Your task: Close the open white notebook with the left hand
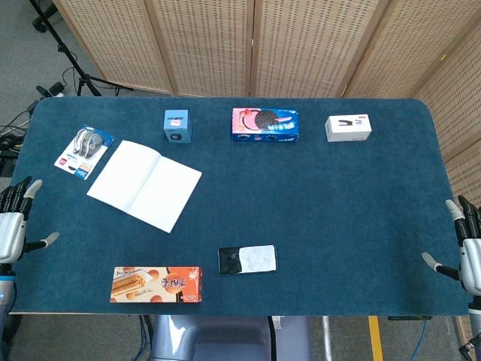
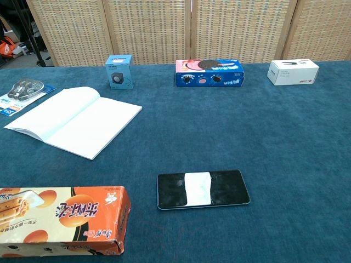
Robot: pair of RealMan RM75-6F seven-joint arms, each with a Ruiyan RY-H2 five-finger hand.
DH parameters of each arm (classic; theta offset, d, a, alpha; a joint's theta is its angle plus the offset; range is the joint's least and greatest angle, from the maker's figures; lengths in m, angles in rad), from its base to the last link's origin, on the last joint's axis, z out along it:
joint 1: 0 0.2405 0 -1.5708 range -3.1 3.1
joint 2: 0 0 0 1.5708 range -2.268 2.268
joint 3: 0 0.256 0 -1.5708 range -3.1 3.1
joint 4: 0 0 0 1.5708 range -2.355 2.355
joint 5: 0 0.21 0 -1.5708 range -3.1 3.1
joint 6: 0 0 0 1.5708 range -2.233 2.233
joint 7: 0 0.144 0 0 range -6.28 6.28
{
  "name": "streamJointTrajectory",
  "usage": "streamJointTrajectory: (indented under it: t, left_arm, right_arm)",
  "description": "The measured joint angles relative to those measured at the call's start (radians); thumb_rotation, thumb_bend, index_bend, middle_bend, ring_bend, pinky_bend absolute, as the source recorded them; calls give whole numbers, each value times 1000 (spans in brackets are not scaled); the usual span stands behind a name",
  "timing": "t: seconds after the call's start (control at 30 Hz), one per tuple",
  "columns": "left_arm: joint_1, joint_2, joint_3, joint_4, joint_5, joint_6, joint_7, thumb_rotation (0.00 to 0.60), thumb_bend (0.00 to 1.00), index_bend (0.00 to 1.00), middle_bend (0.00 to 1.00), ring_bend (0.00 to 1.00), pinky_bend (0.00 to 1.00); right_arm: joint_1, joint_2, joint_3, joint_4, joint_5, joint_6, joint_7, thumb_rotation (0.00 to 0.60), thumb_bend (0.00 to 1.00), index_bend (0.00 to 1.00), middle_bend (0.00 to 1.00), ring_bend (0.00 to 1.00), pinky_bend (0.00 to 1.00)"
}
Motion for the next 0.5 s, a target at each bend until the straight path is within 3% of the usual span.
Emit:
streamJointTrajectory:
  t: [0.43,0.5]
  left_arm:
    - [-2,19,-3,-31,-11,-38,45,600,1,0,0,0,0]
    - [-12,8,-2,-16,-3,-50,42,600,40,0,0,0,0]
  right_arm:
    - [3,4,4,-4,21,-32,-14,600,0,0,0,0,0]
    - [4,8,2,-8,19,-37,-9,600,0,0,0,0,0]
